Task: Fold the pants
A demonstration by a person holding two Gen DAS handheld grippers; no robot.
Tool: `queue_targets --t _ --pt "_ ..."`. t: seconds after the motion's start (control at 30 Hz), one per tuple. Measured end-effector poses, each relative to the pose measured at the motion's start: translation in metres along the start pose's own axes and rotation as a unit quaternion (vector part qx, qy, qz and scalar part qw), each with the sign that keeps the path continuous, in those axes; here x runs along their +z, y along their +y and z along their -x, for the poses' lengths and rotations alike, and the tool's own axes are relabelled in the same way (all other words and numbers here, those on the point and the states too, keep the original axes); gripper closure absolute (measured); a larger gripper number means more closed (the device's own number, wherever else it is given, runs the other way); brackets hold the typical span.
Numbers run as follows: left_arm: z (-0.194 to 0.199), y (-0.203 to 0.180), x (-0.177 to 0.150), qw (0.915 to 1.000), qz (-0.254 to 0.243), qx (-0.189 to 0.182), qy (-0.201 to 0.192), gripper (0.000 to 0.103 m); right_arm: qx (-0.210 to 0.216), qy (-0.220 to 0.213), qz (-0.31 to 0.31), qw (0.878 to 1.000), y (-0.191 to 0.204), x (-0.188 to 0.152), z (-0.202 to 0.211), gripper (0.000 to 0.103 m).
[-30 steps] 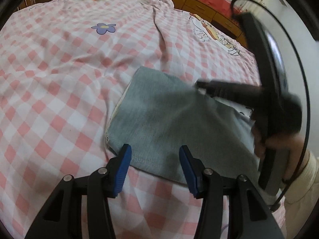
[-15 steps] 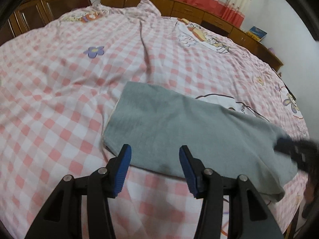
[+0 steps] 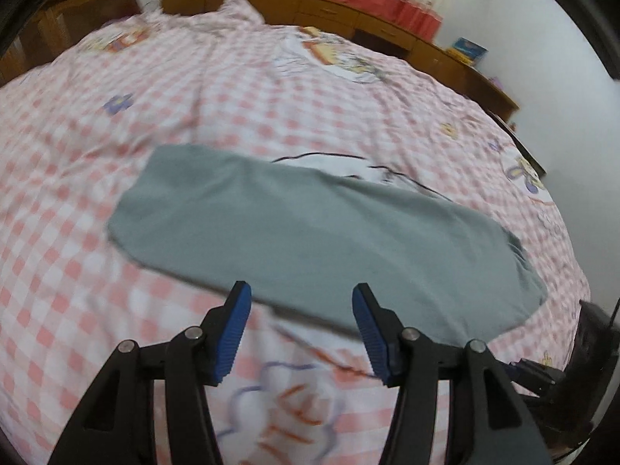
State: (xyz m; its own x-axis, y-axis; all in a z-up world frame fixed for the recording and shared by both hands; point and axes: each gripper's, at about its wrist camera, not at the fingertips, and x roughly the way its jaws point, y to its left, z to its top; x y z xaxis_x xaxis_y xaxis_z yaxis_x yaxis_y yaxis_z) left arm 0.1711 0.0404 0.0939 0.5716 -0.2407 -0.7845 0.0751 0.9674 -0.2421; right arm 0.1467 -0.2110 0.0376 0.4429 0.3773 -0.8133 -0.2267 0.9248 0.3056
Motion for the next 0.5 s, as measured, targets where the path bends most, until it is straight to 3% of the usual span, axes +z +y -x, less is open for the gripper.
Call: queue_targets --t 0.07,0.17,0.3,0.4,0.5 --pt "-0.004 -0.024 0.000 0.9998 -0.019 -0.010 0.002 0.046 -0.007 -0.019 -0.009 1.000 -0.011 0.003 0.013 0.071" --pt "-0.015 -0.056 -0.003 0.9987 -0.041 -0.027 0.014 0.046 -0.060 -0.057 -0.023 0.996 -0.037 0.007 0.037 0.071" --pt "-0.035 -0.094 -0.014 0.9962 -0.061 -0.053 0.034 0.046 -0.096 -0.110 -0.102 0.984 -0.112 0.012 0.081 0.071" --pt "-0.046 -0.116 -0.021 0.9940 -0.070 -0.070 0.047 0.046 -0.107 -0.122 -0.137 0.977 -0.157 0.020 0.098 0.068" --pt "-0.059 -0.136 -0.028 0.9930 -0.083 -0.059 0.059 0.046 -0.144 -0.119 -0.132 0.973 -0.193 0.046 0.094 0.067"
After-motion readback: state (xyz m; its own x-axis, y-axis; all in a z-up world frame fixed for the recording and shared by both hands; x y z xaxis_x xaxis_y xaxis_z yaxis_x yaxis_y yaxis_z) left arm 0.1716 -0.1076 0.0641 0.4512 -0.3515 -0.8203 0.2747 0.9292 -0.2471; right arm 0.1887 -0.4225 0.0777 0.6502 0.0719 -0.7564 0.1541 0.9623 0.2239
